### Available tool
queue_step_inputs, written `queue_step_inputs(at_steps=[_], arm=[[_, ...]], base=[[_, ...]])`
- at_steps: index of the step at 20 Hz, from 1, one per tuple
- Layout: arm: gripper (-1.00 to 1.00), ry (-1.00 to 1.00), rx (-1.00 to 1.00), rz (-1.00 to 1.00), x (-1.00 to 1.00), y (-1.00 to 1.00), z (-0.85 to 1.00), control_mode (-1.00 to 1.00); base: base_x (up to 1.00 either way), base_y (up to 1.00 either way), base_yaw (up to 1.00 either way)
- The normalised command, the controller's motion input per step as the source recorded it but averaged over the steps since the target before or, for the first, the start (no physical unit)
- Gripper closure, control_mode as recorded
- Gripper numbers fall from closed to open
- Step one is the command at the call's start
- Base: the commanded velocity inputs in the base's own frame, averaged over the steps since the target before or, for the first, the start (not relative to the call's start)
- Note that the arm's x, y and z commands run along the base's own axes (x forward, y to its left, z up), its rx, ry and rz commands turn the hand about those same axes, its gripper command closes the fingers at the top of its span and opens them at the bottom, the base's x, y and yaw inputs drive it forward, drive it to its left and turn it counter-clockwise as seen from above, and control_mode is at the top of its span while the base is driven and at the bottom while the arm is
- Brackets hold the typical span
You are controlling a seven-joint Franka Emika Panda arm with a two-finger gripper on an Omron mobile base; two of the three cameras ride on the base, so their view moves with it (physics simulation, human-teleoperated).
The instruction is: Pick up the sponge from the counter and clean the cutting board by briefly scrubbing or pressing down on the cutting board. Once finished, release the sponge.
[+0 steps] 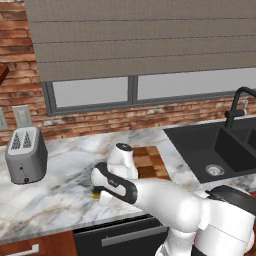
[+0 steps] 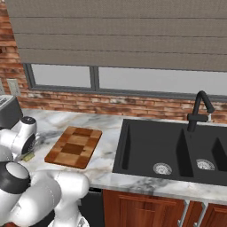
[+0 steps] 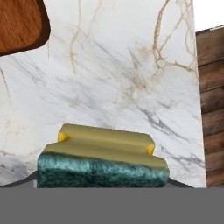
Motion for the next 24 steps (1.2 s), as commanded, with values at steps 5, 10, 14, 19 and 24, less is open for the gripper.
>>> queue_step_inputs(at_steps=[5, 10, 14, 19, 24], arm=[[1.00, 0.00, 0.00, 0.00, 0.54, 0.05, 0.00, -1.00], [-1.00, 0.00, 0.00, 0.00, 0.31, 0.28, -0.09, -1.00], [-1.00, 0.00, 0.00, 0.00, 0.20, 0.40, -0.18, -1.00], [-1.00, 0.00, 0.00, 0.00, 0.02, 0.22, -0.12, -1.00], [-1.00, -0.05, 0.00, -0.01, 0.00, 0.06, 0.00, -1.00]], base=[[0.00, 0.00, 0.00], [0.00, 0.00, 0.00], [0.00, 0.00, 0.00], [0.00, 0.00, 0.00], [0.00, 0.00, 0.00]])
